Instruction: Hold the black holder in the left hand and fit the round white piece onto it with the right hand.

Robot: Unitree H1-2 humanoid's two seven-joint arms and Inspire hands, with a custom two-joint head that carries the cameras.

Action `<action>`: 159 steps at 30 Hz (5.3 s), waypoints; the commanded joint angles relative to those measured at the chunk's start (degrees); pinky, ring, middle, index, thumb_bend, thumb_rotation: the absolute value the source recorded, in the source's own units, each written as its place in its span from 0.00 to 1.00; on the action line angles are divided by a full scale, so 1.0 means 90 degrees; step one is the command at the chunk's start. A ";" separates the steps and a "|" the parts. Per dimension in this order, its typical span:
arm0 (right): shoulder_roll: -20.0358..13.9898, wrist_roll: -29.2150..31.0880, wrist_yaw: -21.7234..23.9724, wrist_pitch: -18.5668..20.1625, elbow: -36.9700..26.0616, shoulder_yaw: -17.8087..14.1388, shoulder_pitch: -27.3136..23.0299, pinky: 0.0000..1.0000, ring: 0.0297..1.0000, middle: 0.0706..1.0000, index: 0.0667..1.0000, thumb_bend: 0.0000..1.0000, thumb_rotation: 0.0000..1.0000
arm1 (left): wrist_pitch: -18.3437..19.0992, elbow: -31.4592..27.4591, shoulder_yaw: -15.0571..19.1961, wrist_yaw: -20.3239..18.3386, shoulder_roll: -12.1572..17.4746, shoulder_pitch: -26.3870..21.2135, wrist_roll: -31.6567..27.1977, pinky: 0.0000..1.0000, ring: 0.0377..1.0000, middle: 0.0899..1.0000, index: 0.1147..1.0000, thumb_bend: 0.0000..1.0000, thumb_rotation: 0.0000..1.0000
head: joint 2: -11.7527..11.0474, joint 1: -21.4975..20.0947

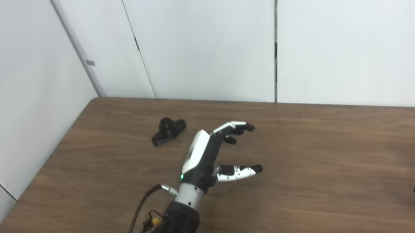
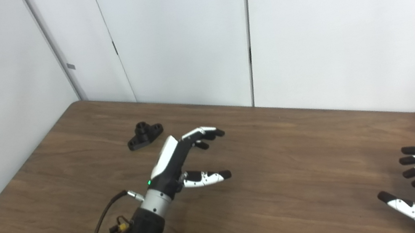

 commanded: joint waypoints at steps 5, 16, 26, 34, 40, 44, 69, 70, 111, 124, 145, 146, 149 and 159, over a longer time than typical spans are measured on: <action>-0.0076 0.0056 0.0040 -0.0007 -0.0247 -0.0089 -0.0098 0.43 0.53 0.61 0.66 0.60 0.00 | 0.0018 -0.0308 0.0337 0.0182 0.0448 -0.0323 0.0209 0.66 0.81 0.85 0.70 0.80 0.06 | 0.0018 -0.0001; -0.0064 0.0124 0.0124 0.0071 -0.0350 -0.0129 -0.0084 0.43 0.52 0.60 0.66 0.60 0.00 | 0.0867 -0.0843 0.0762 0.0353 0.0830 -0.0536 0.1077 0.73 0.85 0.88 0.72 0.78 0.05 | 0.0053 0.0068; -0.0055 0.0118 0.0210 0.0185 -0.0536 -0.0140 -0.0035 0.42 0.52 0.60 0.66 0.59 0.00 | 0.1153 -0.0641 0.1240 0.0471 0.1294 -0.0722 0.0917 0.67 0.83 0.86 0.67 0.81 0.04 | 0.0060 0.0108; -0.0042 0.0118 0.0234 0.0212 -0.0582 -0.0146 -0.0019 0.42 0.52 0.60 0.66 0.59 0.00 | 0.1658 -0.0479 0.1419 0.0545 0.1452 -0.0761 0.1123 0.75 0.93 0.92 0.68 0.87 0.11 | 0.0072 0.0097; -0.0049 0.0096 0.0233 0.0203 -0.0604 -0.0160 -0.0018 0.41 0.51 0.60 0.65 0.59 0.00 | 0.2114 -0.0265 0.1324 0.0561 0.1541 -0.0840 0.1414 0.82 0.99 0.99 0.68 0.95 0.18 | 0.0076 0.0093; -0.0049 0.0121 0.0272 0.0272 -0.0661 -0.0172 -0.0003 0.42 0.51 0.60 0.65 0.58 0.00 | 0.2687 -0.0040 0.1033 0.0430 0.1748 -0.0903 0.2034 0.91 1.00 1.00 0.71 1.00 0.29 | 0.0076 0.0099; -0.0024 0.0118 0.0306 0.0339 -0.0821 -0.0176 0.0016 0.40 0.49 0.58 0.61 0.58 0.00 | 0.3677 0.0956 0.0107 -0.0037 0.2315 -0.1359 0.2306 1.00 1.00 1.00 0.73 1.00 0.39 | 0.0101 0.0058; -0.0027 0.0121 0.0310 0.0350 -0.0827 -0.0174 0.0016 0.40 0.49 0.58 0.61 0.58 0.00 | 0.3668 0.0983 0.0090 -0.0038 0.2308 -0.1374 0.2280 1.00 1.00 1.00 0.72 1.00 0.40 | 0.0121 0.0040; 0.0012 0.0096 0.0281 0.0305 -0.0817 -0.0129 0.0025 0.39 0.49 0.57 0.60 0.58 0.00 | 0.2422 0.2993 -0.0439 0.1629 0.2101 -0.1985 0.2037 1.00 1.00 1.00 0.59 0.94 0.27 | 0.0136 -0.0071; -0.0050 0.0128 0.0306 0.0334 -0.0883 -0.0188 0.0060 0.40 0.49 0.58 0.61 0.57 0.00 | 0.2677 0.3033 -0.0627 0.0906 0.2087 -0.1903 0.1880 1.00 0.99 0.92 0.50 0.89 0.31 | 0.0283 -0.0044; -0.0119 0.0236 0.0359 0.0292 -0.0840 -0.0212 0.0069 0.41 0.50 0.59 0.62 0.55 0.00 | 0.3174 0.2674 -0.1015 -0.0405 0.2254 -0.1795 0.1499 0.92 0.95 0.85 0.41 0.82 0.22 | 0.0412 -0.0022; -0.0119 0.0238 0.0360 0.0291 -0.0835 -0.0209 0.0064 0.41 0.50 0.59 0.62 0.55 0.00 | 0.3059 0.2686 -0.1010 -0.0356 0.2248 -0.1790 0.1459 0.92 0.95 0.85 0.41 0.68 0.15 | 0.0410 -0.0018; -0.0121 0.0207 0.0337 0.0264 -0.0808 -0.0204 0.0051 0.41 0.50 0.59 0.62 0.55 0.00 | 0.2790 0.2713 -0.0879 -0.0201 0.2161 -0.1763 0.1227 0.99 0.97 0.86 0.41 0.54 0.07 | 0.0410 -0.0018; -0.0074 0.0177 0.0365 0.0402 -0.0886 -0.0169 0.0018 0.40 0.50 0.59 0.62 0.54 0.00 | 0.2416 0.2079 -0.0897 -0.0432 0.2089 -0.1514 0.0813 1.00 1.00 0.92 0.41 0.52 0.06 | 0.0443 -0.0155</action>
